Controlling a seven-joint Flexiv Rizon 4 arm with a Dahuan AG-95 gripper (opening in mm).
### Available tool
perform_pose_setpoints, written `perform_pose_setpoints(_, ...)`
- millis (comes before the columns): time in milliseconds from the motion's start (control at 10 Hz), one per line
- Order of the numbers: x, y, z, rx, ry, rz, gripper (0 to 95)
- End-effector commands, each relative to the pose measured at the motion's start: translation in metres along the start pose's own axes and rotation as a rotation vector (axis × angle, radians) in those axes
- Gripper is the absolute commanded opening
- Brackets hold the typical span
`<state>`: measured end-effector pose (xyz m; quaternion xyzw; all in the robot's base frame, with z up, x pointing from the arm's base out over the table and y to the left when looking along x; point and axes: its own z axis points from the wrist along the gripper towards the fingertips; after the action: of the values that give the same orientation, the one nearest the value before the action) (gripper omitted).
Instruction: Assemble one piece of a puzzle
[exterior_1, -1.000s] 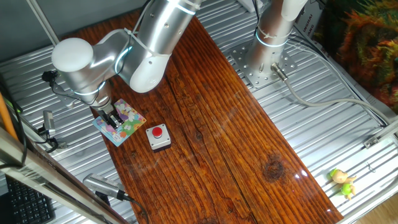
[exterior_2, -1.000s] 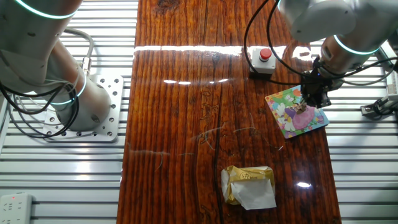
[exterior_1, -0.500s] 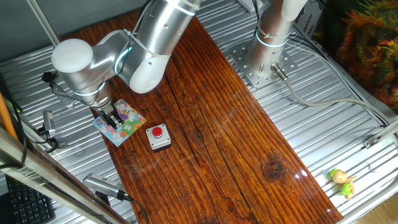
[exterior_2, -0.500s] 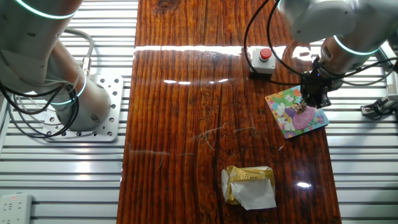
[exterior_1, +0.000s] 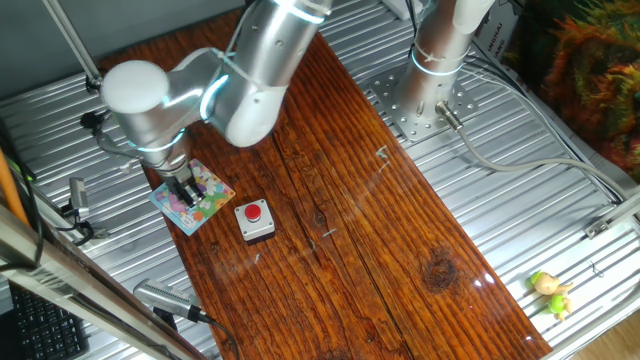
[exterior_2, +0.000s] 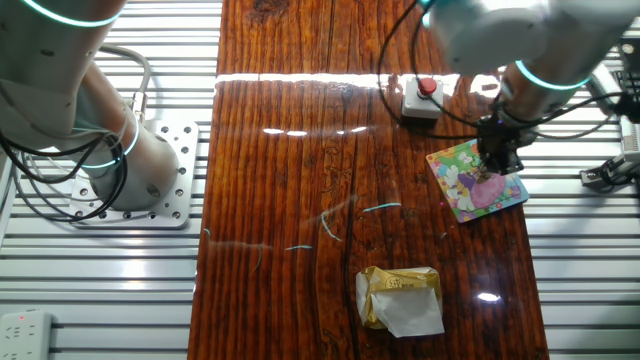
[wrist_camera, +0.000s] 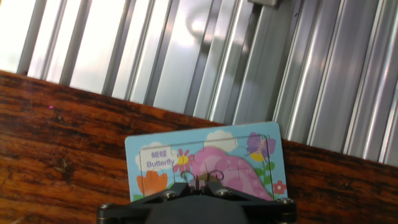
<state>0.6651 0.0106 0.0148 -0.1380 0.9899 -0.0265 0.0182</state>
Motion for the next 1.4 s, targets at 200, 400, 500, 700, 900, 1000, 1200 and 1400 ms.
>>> perform_pose_setpoints(200, -0.001, 0.000, 0.015, 0.024, 0.025, -0.027, 0.0)
perform_pose_setpoints(400, 0.000, -0.001, 0.012, 0.007, 0.030, -0.025, 0.0)
perform_pose_setpoints(500, 0.000, -0.001, 0.011, 0.009, 0.033, -0.026, 0.0)
perform_pose_setpoints(700, 0.000, -0.001, 0.011, -0.004, 0.040, -0.019, 0.0)
perform_pose_setpoints(900, -0.001, -0.001, 0.006, -0.006, 0.053, -0.015, 0.0)
perform_pose_setpoints(1000, -0.001, -0.001, 0.005, -0.007, 0.056, -0.015, 0.0)
perform_pose_setpoints(1200, -0.003, -0.002, 0.004, -0.002, 0.055, -0.019, 0.0)
perform_pose_setpoints(1400, -0.003, -0.003, 0.003, -0.014, 0.059, -0.014, 0.0)
